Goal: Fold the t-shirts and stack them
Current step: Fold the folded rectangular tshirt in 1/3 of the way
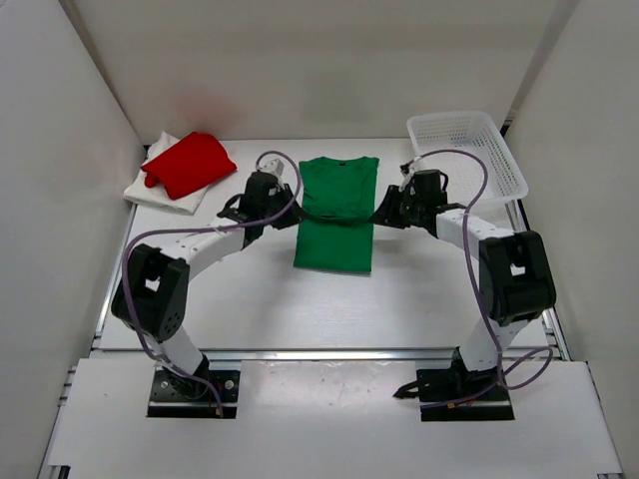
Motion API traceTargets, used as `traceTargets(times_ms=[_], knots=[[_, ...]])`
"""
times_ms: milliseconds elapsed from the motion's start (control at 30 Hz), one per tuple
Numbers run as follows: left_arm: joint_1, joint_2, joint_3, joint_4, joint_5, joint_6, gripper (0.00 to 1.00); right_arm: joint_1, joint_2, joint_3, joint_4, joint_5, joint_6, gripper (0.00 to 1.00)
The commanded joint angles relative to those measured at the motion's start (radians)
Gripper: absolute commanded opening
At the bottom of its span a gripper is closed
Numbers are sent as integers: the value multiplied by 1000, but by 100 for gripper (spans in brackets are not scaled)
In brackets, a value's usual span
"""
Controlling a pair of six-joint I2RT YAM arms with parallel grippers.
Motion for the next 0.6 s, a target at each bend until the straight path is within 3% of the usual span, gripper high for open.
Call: traceTargets(times_ms=[0,100,333,567], knots=[[-70,-34,-121,76,18,-11,23,71,-55,-69,85,29,-27,11],[-82,-5,-194,139,35,-38,21,128,9,-26,88,-9,-39,0],[-76,0,-304,177,59,-46,19,128,255,247,36,-41,-53,0],[-81,-128,-415,196,65,-51,25,85,351,351,42,-86,-7,0]])
